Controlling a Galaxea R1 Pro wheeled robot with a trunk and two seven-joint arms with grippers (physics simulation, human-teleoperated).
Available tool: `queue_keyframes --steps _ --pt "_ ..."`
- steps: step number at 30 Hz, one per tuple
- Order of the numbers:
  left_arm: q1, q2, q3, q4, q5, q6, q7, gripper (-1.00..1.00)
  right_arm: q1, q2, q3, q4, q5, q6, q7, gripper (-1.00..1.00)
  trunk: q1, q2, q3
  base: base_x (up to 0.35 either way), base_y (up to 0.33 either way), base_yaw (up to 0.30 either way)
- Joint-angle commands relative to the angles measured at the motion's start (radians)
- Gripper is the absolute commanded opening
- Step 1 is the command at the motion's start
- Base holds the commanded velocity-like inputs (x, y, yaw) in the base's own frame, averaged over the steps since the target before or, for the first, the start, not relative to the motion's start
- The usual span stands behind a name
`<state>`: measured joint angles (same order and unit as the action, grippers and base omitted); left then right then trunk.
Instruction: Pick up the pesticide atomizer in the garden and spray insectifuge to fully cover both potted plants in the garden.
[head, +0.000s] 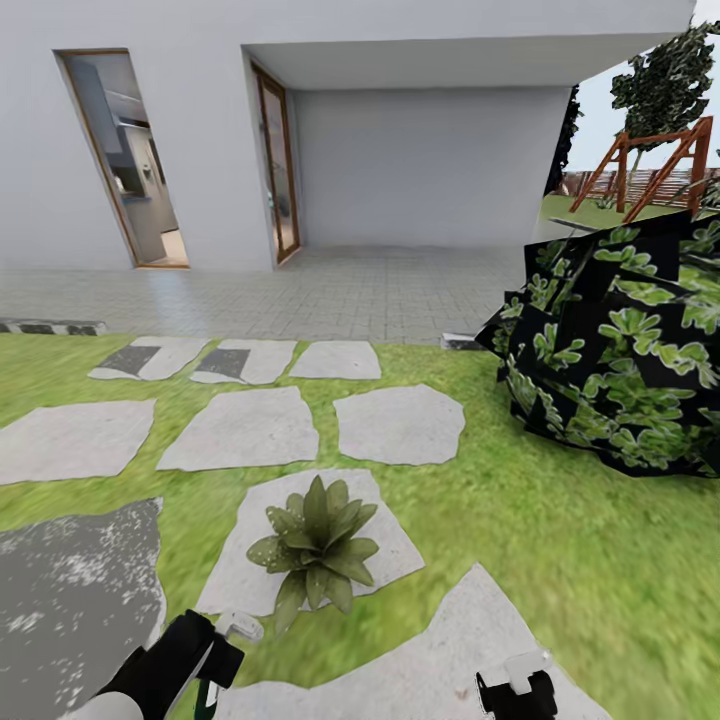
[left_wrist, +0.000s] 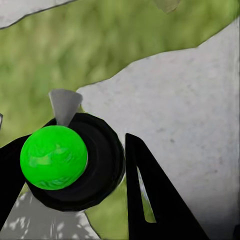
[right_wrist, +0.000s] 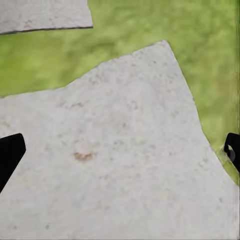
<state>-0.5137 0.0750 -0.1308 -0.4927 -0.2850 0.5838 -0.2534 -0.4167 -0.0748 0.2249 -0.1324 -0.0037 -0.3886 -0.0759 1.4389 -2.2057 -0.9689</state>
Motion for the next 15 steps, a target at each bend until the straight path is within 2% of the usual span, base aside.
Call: queue_keyframes --steps 1,4,10,15 --pt "0.0 0.001 -0.004 -0.002 -0.012 0.005 -0.006 -1.0 0.0 0.0 0.009 0.0 0.0 -0.001 -0.007 1.0 0.0 0.0 -0.001 0.085 -0.255 0.0" --pt "0.0 0.002 -0.004 -0.001 -0.014 0.008 -0.002 -1.0 0.0 0.0 0.009 0.0 0.001 -0.001 -0.007 1.0 0.0 0.0 -0.001 -0.074 -0.251 0.0" --pt "-0.001 0.001 -0.004 -0.002 -0.013 0.01 -0.001 -1.0 0.0 0.001 0.01 0.0 -0.001 -0.001 -0.007 1.0 0.0 0.0 -0.001 -0.2 -0.207 0.006" --pt "-0.001 0.002 -0.003 -0.009 -0.013 0.011 0.0 -1.0 0.0 0.002 0.01 0.0 -0.001 -0.001 -0.007 1.0 0.0 0.0 -0.002 -0.032 -0.031 0.202"
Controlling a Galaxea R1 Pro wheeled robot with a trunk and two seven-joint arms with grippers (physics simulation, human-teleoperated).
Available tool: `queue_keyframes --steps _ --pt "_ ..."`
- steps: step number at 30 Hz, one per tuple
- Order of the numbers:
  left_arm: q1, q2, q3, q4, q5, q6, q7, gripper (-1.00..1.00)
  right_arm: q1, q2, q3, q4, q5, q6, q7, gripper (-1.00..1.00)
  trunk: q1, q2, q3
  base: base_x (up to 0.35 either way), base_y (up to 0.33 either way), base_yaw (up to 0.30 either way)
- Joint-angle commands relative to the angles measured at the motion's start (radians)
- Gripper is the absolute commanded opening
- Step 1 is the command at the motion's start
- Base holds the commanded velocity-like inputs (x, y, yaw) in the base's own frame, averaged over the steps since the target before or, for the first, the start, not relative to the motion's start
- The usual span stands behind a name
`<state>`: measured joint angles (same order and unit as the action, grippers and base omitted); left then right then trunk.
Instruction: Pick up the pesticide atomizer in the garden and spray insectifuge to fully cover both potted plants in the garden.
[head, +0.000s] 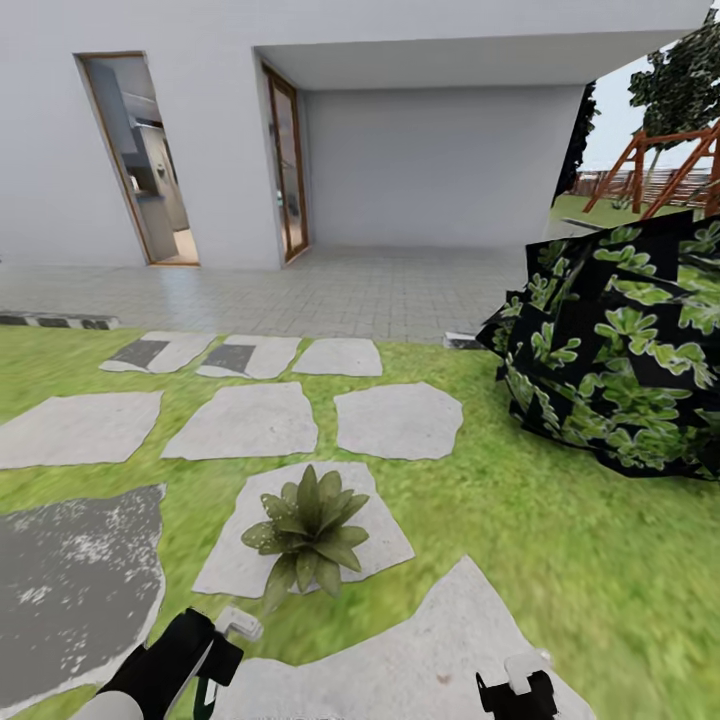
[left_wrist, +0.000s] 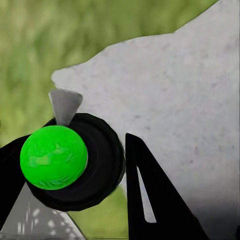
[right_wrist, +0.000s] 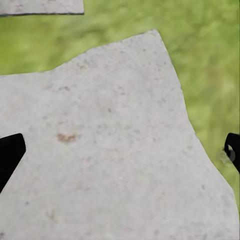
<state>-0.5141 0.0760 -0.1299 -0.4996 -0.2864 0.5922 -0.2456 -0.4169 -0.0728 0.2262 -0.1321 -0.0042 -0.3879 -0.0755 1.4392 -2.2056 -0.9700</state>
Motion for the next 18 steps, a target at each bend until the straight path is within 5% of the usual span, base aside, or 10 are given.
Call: queue_keyframes --steps 1,7,18 --pt "-0.001 0.001 -0.003 -0.002 -0.011 0.003 -0.008 -1.0 0.0 -0.001 0.008 0.0 0.0 -0.002 -0.007 1.0 0.0 0.0 -0.001 -0.004 -0.004 0.257" --pt "-0.001 0.0 0.0 -0.004 -0.01 0.003 -0.008 -1.0 0.0 -0.001 0.008 0.0 0.0 -0.002 -0.007 1.0 0.0 0.0 -0.003 0.036 -0.001 0.24" --pt "-0.001 -0.001 0.0 -0.004 -0.01 0.003 -0.006 -1.0 0.0 -0.001 0.008 0.0 0.0 -0.002 -0.007 1.0 0.0 0.0 -0.004 0.272 -0.111 0.018"
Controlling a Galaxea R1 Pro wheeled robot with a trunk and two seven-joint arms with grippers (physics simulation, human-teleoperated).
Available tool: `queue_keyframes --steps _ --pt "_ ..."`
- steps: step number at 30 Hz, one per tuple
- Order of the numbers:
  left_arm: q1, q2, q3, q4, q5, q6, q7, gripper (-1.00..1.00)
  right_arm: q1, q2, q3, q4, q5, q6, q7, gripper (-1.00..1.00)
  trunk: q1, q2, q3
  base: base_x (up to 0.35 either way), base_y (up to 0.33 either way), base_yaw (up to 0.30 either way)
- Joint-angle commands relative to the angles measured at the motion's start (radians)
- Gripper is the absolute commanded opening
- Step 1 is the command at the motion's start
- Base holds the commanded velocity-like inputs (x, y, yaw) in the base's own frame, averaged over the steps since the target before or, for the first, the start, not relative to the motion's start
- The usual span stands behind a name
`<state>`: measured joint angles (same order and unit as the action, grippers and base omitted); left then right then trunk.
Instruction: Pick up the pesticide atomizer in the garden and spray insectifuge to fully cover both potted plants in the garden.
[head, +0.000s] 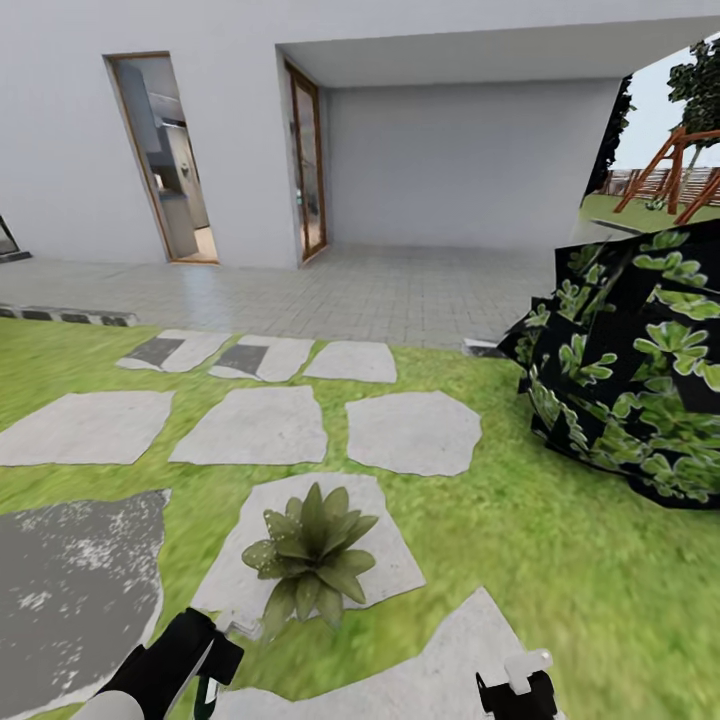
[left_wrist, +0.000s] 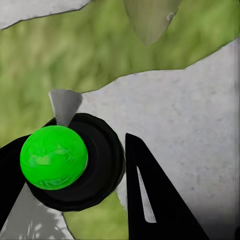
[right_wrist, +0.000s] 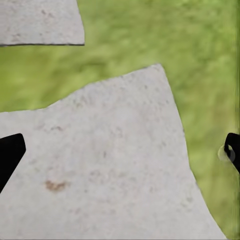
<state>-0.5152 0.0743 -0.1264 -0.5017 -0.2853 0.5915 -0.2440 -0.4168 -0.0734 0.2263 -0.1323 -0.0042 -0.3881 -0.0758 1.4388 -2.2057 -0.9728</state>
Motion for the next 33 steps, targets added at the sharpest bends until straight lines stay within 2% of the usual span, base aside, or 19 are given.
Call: queue_keyframes --steps 1,10,23,33 --pt "0.0 0.001 -0.004 -0.002 -0.012 0.004 -0.008 -1.0 0.0 0.0 0.008 0.0 0.0 -0.002 -0.007 1.0 0.0 0.0 -0.001 0.191 -0.218 0.132" --pt "0.0 0.001 -0.004 -0.003 -0.013 0.004 -0.008 -1.0 0.0 0.0 0.008 0.0 0.0 -0.002 -0.007 1.0 0.0 0.0 -0.001 0.041 -0.084 0.226" --pt "0.001 0.003 -0.012 0.014 -0.019 0.007 -0.009 -1.0 0.0 0.0 0.008 0.0 0.0 -0.002 -0.007 1.0 0.0 0.0 -0.001 0.0 0.0 0.029" --pt "0.001 0.002 -0.012 0.014 -0.018 0.007 -0.009 -1.0 0.0 0.0 0.008 0.0 0.0 -0.002 -0.007 1.0 0.0 0.0 -0.007 0.0 -0.047 0.23"
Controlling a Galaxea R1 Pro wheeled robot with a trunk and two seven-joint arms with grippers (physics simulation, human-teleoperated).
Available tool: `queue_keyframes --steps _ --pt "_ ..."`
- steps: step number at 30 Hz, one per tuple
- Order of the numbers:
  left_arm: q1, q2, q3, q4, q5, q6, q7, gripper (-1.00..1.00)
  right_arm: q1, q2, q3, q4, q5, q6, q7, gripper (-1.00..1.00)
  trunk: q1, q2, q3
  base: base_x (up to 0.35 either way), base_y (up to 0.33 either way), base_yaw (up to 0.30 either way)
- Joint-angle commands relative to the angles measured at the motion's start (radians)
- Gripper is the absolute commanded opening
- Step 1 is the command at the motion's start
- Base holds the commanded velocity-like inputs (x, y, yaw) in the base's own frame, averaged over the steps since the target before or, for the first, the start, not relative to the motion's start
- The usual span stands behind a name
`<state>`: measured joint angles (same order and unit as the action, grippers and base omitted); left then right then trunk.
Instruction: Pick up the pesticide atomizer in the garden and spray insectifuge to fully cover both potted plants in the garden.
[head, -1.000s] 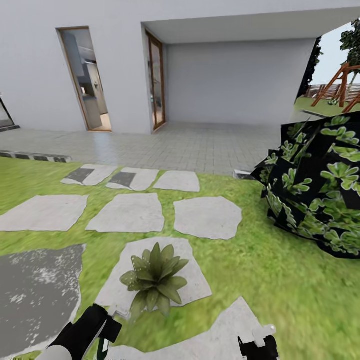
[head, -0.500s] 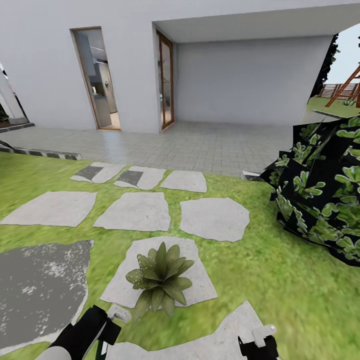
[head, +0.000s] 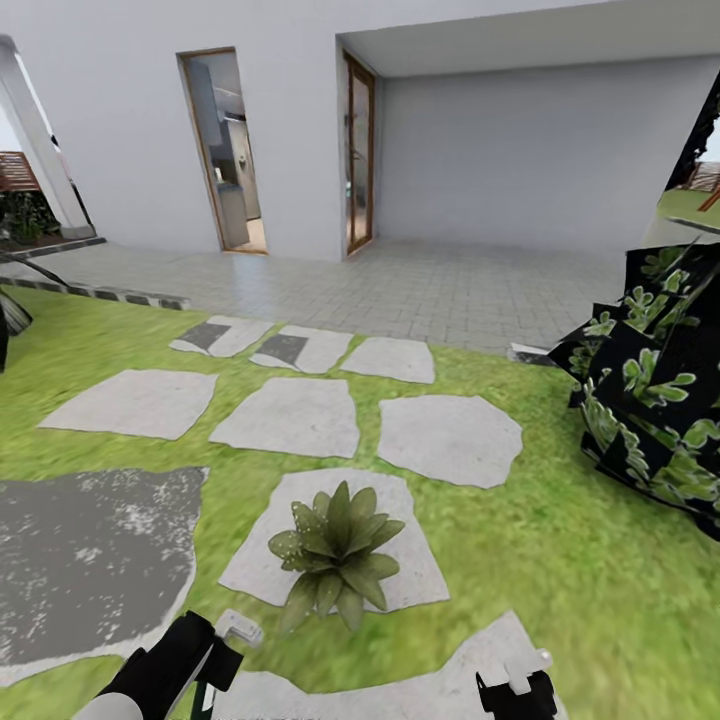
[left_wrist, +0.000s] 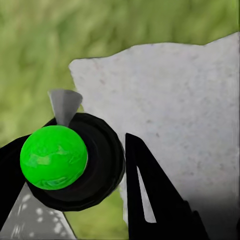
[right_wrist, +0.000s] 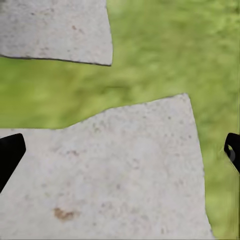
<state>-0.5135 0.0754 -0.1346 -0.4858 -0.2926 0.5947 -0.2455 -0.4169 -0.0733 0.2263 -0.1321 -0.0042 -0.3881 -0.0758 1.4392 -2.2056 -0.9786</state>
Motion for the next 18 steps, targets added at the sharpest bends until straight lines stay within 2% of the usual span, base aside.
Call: queue_keyframes --steps 1,9,15,18 --pt "0.0 0.0 -0.003 -0.002 -0.011 0.004 -0.008 -1.0 0.0 0.0 0.008 0.0 0.0 -0.002 -0.007 1.0 0.0 0.0 -0.001 0.0 -0.243 0.069" --pt "0.0 0.0 -0.002 -0.004 -0.013 0.004 -0.008 -1.0 0.0 0.001 0.008 0.0 0.0 -0.002 -0.007 1.0 0.0 0.0 -0.001 0.0 -0.267 0.042" --pt "0.0 0.001 -0.002 -0.004 -0.013 0.004 -0.008 -1.0 0.0 0.001 0.008 0.0 0.0 -0.002 -0.007 1.0 0.0 0.0 -0.001 0.033 -0.259 0.258" --pt "0.0 0.001 -0.001 -0.004 -0.013 0.005 -0.008 -1.0 0.0 0.001 0.008 0.0 0.0 -0.002 -0.007 1.0 0.0 0.0 -0.001 0.014 -0.051 0.277"
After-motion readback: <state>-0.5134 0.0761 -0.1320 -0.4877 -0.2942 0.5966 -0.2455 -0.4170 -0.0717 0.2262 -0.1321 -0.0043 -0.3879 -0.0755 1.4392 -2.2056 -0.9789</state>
